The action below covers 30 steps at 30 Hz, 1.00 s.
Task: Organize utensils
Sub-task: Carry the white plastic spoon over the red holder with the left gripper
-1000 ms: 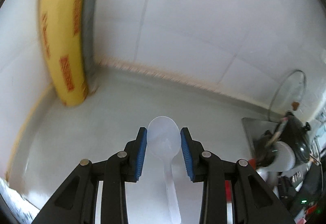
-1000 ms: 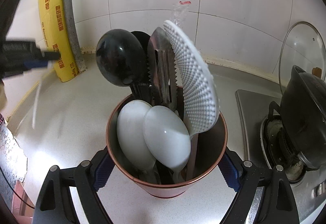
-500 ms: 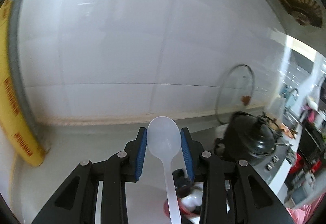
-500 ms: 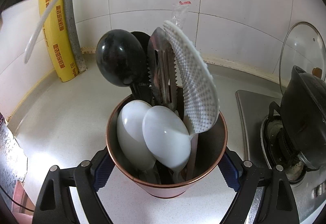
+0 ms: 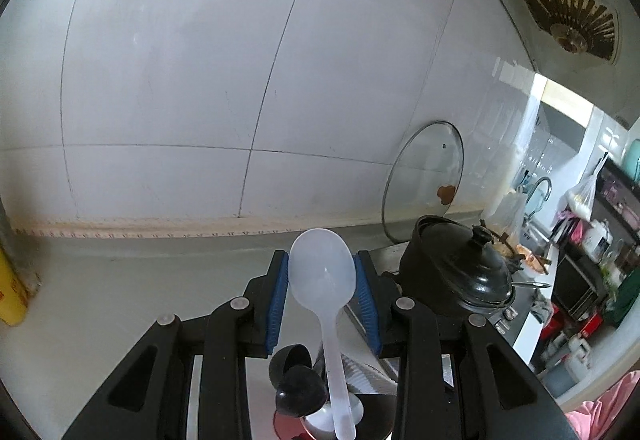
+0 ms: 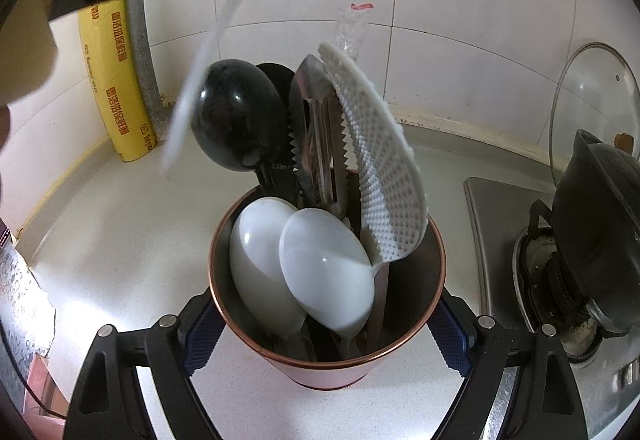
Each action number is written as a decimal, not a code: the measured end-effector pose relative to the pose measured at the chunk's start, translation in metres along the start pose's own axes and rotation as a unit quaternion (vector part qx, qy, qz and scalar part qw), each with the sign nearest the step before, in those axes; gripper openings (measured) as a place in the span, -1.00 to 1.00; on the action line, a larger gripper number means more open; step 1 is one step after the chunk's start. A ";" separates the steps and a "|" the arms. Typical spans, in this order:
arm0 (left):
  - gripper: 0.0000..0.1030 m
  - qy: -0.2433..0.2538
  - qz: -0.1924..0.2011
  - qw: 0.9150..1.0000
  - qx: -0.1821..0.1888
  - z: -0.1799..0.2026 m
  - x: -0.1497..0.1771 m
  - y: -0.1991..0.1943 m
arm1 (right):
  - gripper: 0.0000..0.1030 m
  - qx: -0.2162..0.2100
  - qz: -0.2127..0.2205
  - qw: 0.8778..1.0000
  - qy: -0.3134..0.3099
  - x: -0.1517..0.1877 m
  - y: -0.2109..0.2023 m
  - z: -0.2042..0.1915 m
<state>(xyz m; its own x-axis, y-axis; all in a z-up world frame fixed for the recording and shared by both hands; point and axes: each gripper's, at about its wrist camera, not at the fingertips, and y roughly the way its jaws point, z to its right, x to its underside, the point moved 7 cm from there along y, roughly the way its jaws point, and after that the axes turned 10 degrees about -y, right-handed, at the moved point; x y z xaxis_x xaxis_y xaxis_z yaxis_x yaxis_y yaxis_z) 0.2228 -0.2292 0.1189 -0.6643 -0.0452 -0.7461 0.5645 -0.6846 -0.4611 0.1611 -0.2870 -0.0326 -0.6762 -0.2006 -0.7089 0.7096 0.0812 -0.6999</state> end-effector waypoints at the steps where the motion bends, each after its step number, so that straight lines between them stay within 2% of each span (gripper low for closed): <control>1: -0.32 -0.002 -0.001 1.000 0.003 -0.001 0.002 0.002 | 0.75 0.000 0.000 1.000 0.000 0.000 0.000 0.000; 10: -0.32 0.000 0.009 1.000 0.027 -0.005 0.019 0.007 | 0.75 0.001 0.000 1.000 0.001 0.000 0.000 0.000; 20: -0.32 0.000 0.002 1.000 0.029 -0.011 0.035 0.011 | 0.75 0.002 -0.001 1.000 0.000 0.001 -0.002 -0.001; 24: -0.32 -0.006 0.006 1.000 0.030 -0.012 0.032 0.010 | 0.75 0.003 -0.001 1.000 0.000 0.001 -0.002 -0.001; 30: -0.32 0.011 0.024 0.999 0.035 -0.004 0.019 0.003 | 0.75 0.003 -0.001 1.000 -0.001 0.000 -0.002 -0.004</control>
<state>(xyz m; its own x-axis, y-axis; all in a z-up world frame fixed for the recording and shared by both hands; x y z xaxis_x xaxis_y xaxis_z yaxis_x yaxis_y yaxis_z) 0.2136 -0.2290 0.1019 -0.6257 -0.0645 -0.7774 0.5601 -0.7308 -0.3902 0.1596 -0.2832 -0.0315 -0.6778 -0.2026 -0.7067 0.7091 0.0740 -0.7013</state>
